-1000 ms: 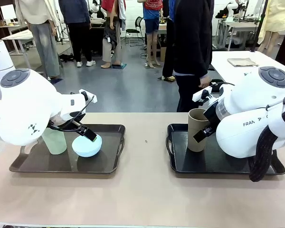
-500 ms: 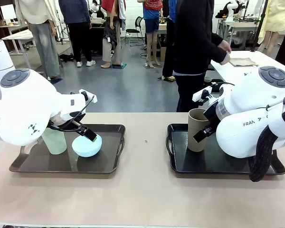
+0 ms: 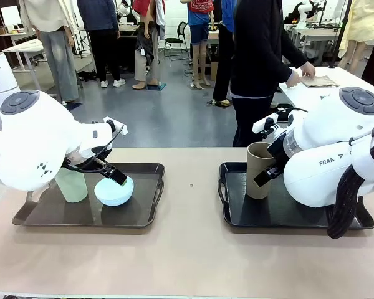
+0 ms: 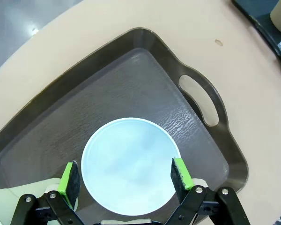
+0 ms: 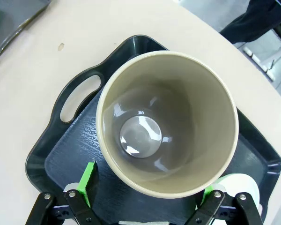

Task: Set up a tray with a mat and arrange the tableware.
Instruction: Pick up the Picnic Bowl and Reusable plastic cup from the Handle tray in front of the human's position and hold them in the air.

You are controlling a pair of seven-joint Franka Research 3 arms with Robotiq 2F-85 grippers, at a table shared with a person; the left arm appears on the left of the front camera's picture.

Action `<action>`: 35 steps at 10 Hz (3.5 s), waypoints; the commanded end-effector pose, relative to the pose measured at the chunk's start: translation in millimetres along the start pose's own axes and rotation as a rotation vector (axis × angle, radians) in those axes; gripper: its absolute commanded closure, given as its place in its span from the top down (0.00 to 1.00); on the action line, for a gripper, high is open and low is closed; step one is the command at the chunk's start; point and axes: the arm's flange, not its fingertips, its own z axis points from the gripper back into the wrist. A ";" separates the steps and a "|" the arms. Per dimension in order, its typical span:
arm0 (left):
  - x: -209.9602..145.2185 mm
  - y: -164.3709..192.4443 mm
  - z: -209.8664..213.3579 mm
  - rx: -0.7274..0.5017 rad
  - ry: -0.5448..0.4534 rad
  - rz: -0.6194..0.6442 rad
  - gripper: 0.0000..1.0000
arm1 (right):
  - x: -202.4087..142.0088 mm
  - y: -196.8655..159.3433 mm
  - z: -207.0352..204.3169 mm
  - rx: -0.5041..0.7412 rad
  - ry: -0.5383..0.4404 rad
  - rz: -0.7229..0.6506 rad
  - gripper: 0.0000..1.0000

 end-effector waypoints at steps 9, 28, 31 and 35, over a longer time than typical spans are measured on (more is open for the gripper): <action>-11.3 -32.5 126.4 0.029 0.228 0.099 1.00 | -26.7 -29.8 133.5 0.051 0.216 -0.256 1.00; -111.1 112.8 131.8 -0.992 0.052 0.886 1.00 | -211.4 -177.6 109.2 1.315 0.168 -0.851 1.00; -111.1 112.8 131.8 -0.992 0.052 0.886 1.00 | -211.4 -177.6 109.2 1.315 0.168 -0.851 1.00; -111.1 112.8 131.8 -0.992 0.052 0.886 1.00 | -211.4 -177.6 109.2 1.315 0.168 -0.851 1.00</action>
